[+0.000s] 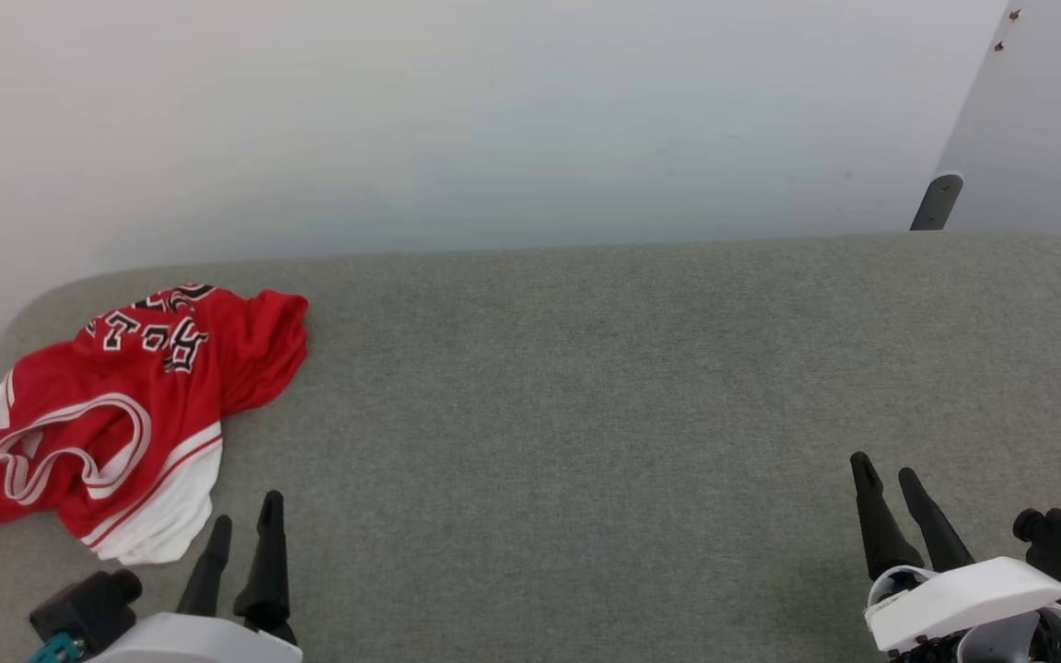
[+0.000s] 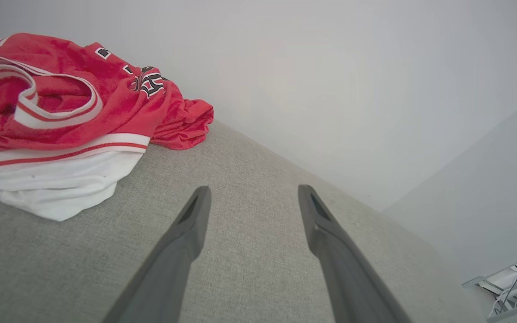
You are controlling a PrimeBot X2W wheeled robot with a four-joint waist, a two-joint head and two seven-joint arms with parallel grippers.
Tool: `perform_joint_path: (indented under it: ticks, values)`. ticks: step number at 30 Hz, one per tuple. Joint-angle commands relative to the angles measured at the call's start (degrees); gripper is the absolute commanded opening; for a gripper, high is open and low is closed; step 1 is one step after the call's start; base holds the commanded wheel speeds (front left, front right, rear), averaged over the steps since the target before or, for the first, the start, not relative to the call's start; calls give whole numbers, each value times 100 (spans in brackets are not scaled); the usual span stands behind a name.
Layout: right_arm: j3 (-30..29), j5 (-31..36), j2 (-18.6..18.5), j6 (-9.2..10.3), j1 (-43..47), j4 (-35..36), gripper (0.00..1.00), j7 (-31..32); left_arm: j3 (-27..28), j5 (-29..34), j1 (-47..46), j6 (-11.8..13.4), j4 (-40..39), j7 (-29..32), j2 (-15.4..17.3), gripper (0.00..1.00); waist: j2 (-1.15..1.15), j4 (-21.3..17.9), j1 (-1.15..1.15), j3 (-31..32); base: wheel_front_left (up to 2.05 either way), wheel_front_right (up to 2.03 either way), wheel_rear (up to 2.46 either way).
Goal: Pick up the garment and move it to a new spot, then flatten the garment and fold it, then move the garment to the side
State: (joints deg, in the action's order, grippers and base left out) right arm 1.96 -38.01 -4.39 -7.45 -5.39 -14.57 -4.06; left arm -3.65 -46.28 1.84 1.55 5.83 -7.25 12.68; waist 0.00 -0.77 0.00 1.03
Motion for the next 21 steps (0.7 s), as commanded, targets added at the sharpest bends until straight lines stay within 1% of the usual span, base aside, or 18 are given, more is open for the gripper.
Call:
perform_joint_path:
  ticks: [1, 13, 21]
  values:
    - [17, 169, -7, -3, -118, 70, 100, -48, -5, 154, 15, 28, -95, -53, 60, 100, 0, -1, 0, 3, 0, 0, 0]
    - [98, 881, -8, -4, -110, 151, 100, -154, -93, 826, 102, -28, -202, -233, 142, 100, 0, -22, 0, 21, 0, 0, 0]
    - [138, 1306, -22, -4, -119, 174, 100, -236, -155, 1254, 149, -1, -256, -348, 199, 100, 0, -27, 0, 39, 0, 0, 0]
